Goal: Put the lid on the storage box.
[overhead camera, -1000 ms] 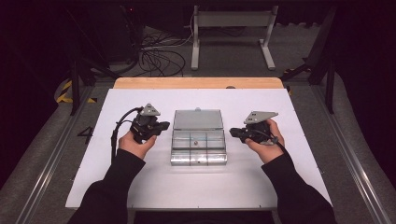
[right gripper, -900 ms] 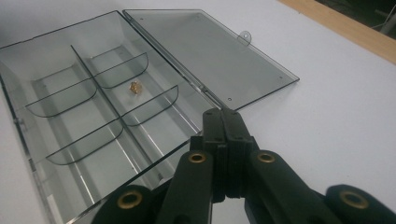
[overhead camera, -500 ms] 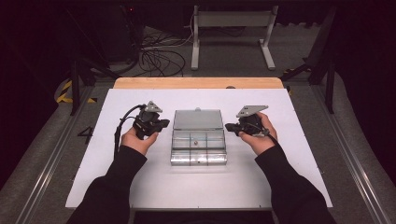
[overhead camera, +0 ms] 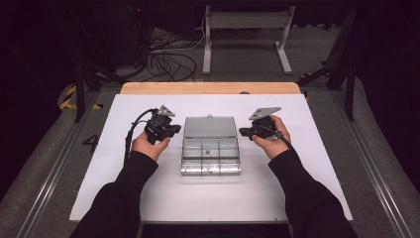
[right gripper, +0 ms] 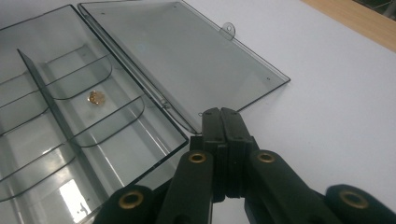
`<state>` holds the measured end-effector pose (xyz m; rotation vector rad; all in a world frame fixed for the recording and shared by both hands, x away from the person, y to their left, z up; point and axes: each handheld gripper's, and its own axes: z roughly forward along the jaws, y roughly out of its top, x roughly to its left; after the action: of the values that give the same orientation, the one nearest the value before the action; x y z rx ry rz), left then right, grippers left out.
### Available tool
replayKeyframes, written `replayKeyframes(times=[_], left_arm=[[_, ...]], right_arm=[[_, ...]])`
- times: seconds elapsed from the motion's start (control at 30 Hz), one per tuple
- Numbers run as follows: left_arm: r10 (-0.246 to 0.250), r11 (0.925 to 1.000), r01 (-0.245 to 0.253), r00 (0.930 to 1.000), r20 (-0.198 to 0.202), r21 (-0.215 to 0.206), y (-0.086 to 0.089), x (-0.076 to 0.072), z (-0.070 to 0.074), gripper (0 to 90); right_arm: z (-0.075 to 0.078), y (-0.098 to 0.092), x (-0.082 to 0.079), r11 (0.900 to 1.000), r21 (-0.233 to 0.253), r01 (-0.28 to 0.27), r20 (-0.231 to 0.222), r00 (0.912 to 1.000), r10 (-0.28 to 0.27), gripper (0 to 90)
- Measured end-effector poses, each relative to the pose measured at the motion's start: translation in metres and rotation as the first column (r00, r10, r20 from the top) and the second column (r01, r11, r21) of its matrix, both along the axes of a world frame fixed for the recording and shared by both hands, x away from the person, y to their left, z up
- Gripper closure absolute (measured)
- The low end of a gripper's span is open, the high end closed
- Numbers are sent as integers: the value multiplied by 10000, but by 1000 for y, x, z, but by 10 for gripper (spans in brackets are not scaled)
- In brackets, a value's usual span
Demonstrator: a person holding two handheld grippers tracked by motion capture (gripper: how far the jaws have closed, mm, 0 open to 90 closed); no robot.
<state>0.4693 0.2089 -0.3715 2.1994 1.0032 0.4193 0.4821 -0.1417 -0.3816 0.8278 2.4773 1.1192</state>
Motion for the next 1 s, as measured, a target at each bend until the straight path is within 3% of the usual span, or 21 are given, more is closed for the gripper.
replayKeyframes(times=[0.47, 1.0], left_arm=[[43, 9998, -43, 10000, 10, 189, -1, 11, -10, 893], [98, 9983, -80, 9995, -295, 583, -1, 27, -17, 893]], right_arm=[[-7, -1, 12, 9998, -134, 173, -64, 9998, -174, 900], [-20, 0, 28, 9991, -365, 206, -180, 9996, -213, 900]])
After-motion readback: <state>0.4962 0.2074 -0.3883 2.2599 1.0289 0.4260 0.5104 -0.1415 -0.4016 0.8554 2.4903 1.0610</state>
